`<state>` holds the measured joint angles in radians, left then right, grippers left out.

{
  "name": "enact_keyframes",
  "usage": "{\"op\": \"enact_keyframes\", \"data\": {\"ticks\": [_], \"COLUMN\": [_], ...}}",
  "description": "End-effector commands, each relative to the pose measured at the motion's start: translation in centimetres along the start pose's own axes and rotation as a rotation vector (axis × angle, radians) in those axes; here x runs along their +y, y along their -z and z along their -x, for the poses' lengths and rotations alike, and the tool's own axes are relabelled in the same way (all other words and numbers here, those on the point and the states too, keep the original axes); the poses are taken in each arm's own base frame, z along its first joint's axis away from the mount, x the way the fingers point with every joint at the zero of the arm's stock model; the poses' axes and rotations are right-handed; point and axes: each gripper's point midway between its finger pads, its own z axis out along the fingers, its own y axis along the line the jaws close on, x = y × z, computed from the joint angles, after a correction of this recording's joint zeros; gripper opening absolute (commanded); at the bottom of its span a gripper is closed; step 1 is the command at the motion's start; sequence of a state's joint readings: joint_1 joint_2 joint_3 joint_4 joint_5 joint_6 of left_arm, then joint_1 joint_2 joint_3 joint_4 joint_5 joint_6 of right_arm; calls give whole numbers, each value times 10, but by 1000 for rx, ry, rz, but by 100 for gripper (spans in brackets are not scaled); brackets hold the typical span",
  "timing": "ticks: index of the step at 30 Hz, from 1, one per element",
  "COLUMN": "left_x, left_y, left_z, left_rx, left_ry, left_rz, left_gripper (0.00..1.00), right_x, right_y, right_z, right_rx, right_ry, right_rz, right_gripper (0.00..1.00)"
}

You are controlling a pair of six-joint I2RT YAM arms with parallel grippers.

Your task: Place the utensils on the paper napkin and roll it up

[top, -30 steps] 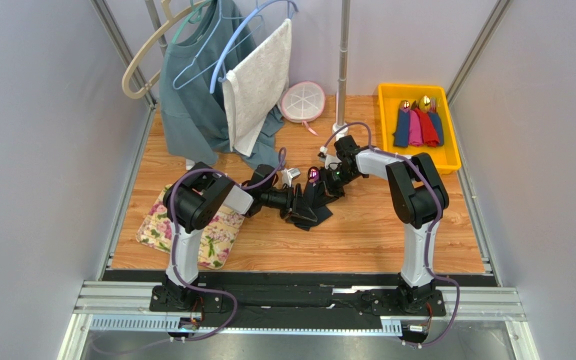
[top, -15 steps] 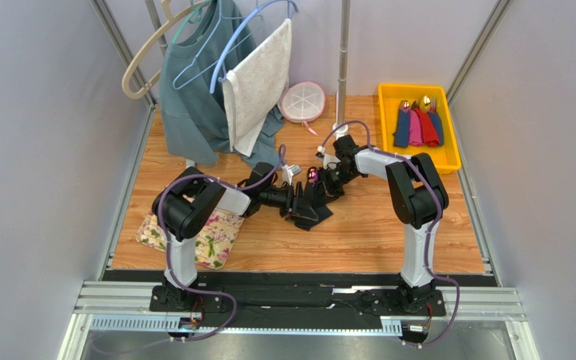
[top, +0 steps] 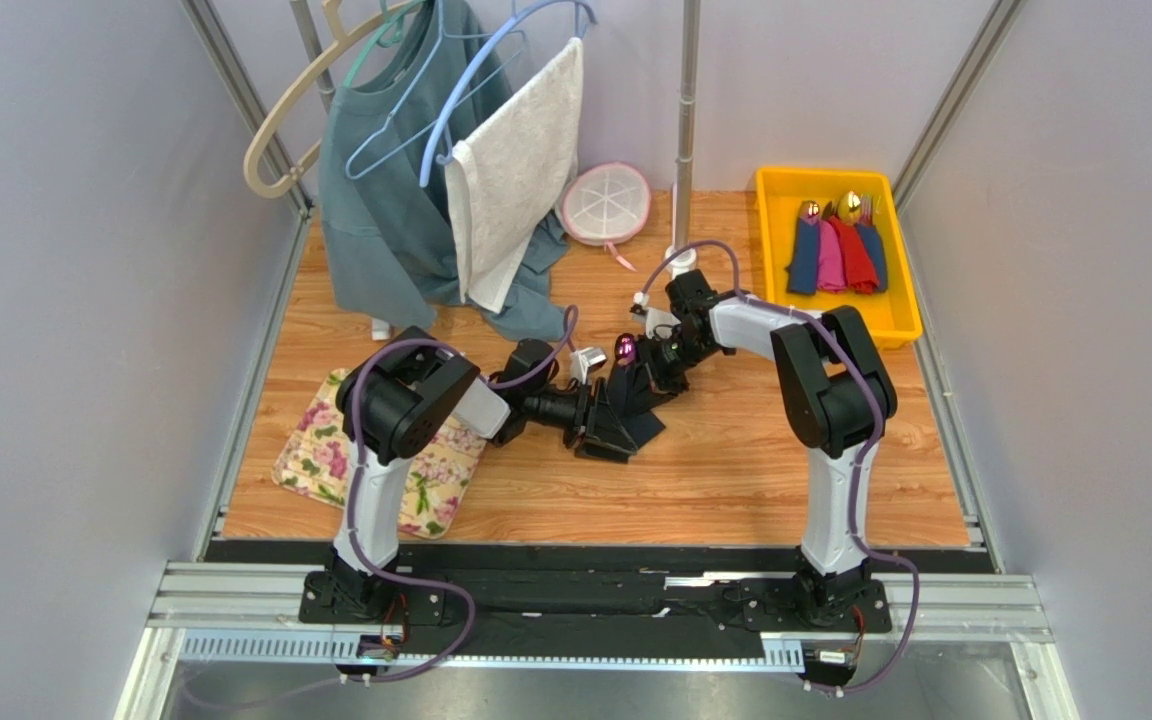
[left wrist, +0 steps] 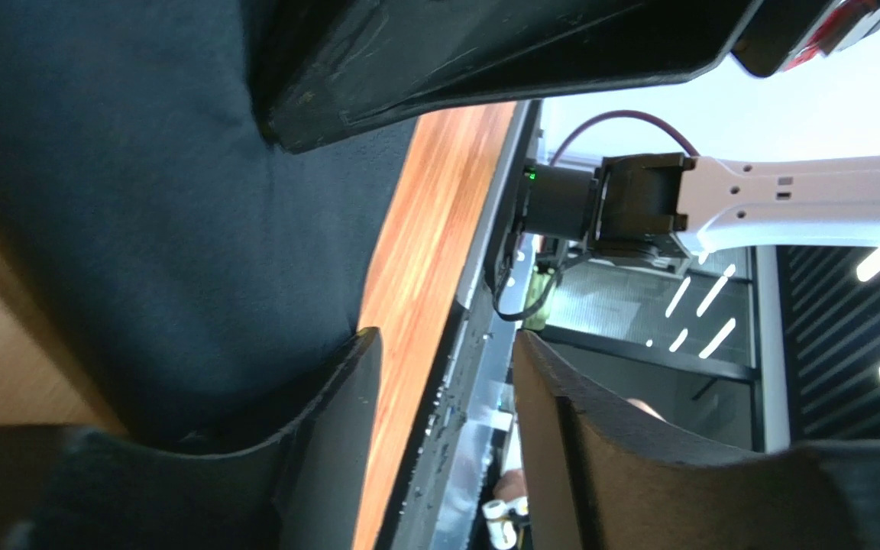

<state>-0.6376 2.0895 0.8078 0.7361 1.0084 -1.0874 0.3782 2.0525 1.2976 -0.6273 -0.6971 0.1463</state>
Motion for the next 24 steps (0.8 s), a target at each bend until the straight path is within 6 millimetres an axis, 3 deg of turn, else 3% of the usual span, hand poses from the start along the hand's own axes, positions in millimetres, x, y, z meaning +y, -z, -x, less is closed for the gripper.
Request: {"op": "enact_keyframes", "data": {"ticks": [1, 4, 5, 8, 9, 12, 17, 20, 24], "left_x": [19, -21, -43, -68, -68, -51, -13, 19, 47], "left_y": [-1, 7, 13, 28, 30, 29, 16, 14, 13], "left_z": [-3, 5, 11, 25, 29, 36, 28, 21, 13], "left_rx": [-45, -61, -68, -94, -104, -100, -89, -91, -82], "left_ry": [31, -154, -207, -320, -325, -259, -128, -41, 20], "left_rz": [33, -29, -42, -28, -18, 20, 63, 132, 211], "left_gripper": [54, 53, 52, 45, 41, 34, 31, 29, 23], "right_x": [-44, -46, -46, -46, -46, -46, -45, -38, -20], "right_y": [-10, -12, -13, -14, -14, -14, -11, -9, 7], "right_z": [8, 3, 2, -2, -2, -4, -5, -1, 14], "right_rx": [-29, -18, -13, -8, -9, -9, -8, -12, -62], "right_ry": [100, 119, 125, 128, 130, 126, 123, 108, 94], "right_rz": [-196, -199, -199, -198, -198, -198, -206, -184, -169], "right_gripper": [2, 1, 1, 1, 1, 1, 1, 2, 8]}}
